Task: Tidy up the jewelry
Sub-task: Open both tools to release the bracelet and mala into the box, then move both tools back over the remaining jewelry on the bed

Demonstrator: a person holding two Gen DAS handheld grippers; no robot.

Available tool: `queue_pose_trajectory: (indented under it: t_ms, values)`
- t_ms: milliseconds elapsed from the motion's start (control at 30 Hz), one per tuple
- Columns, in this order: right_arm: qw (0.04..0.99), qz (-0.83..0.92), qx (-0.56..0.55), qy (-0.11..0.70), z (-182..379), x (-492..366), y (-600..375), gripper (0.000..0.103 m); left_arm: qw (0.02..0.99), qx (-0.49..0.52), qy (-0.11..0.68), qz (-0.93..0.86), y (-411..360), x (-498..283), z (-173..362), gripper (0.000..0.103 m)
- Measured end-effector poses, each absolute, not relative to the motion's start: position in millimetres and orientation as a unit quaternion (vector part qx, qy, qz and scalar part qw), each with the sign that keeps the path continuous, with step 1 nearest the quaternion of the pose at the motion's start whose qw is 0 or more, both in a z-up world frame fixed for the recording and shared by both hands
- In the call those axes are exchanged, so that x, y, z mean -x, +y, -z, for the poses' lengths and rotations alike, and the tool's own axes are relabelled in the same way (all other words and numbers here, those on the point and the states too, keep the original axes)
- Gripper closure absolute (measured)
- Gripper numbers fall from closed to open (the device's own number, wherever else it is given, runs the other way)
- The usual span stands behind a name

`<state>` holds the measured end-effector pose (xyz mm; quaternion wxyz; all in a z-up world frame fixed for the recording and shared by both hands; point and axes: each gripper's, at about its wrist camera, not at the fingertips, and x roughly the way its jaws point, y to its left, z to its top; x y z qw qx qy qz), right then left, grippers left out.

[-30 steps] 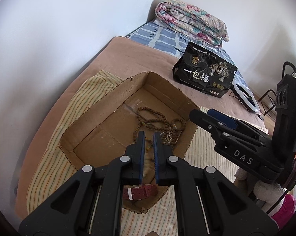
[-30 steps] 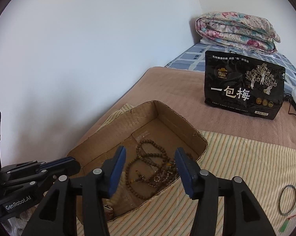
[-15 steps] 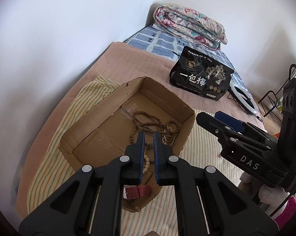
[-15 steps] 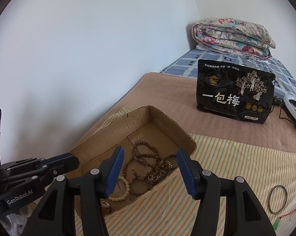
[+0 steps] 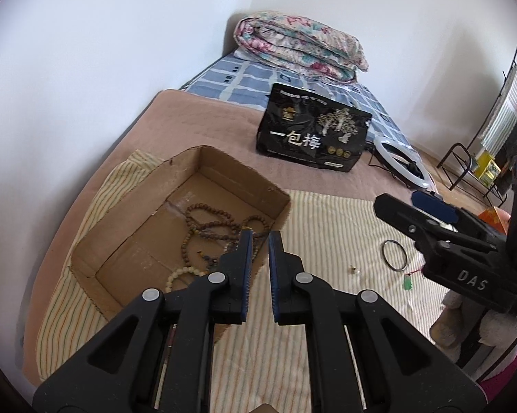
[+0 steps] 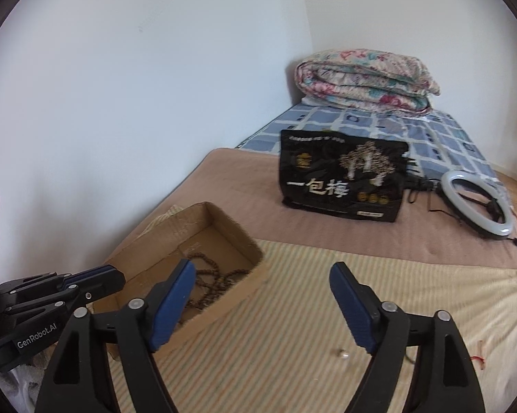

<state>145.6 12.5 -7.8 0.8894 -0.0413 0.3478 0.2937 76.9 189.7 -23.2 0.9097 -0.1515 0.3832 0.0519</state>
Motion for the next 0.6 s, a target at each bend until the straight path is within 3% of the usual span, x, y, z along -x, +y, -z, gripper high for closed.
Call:
queue_pose_trajectory:
  t_ms: [67,100,133,300,600]
  values:
    - [0.894,-0.281,0.042,0.346,3,-144,-3,0.013,0.910,0.146,0.386,-0.041,180,-81,23,0.082]
    - [0.897,-0.274,0.042,0.345,1,-143,-12,0.012,0.911,0.145,0.386,-0.035,175,-82,23,0.067]
    - [0.899,-0.268,0.043,0.343,-2,-142,-21,0.007,0.911,0.143,0.385,-0.029,169,-83,22,0.064]
    - [0.922,-0.214,0.062,0.317,-16,-132,-68,0.000,0.913,0.123,0.389,-0.002,143,-90,22,0.064]
    - [0.938,-0.157,0.047,0.306,-23,-110,-160,0.000,0.902,0.113,0.413,0.054,97,-109,38,0.064]
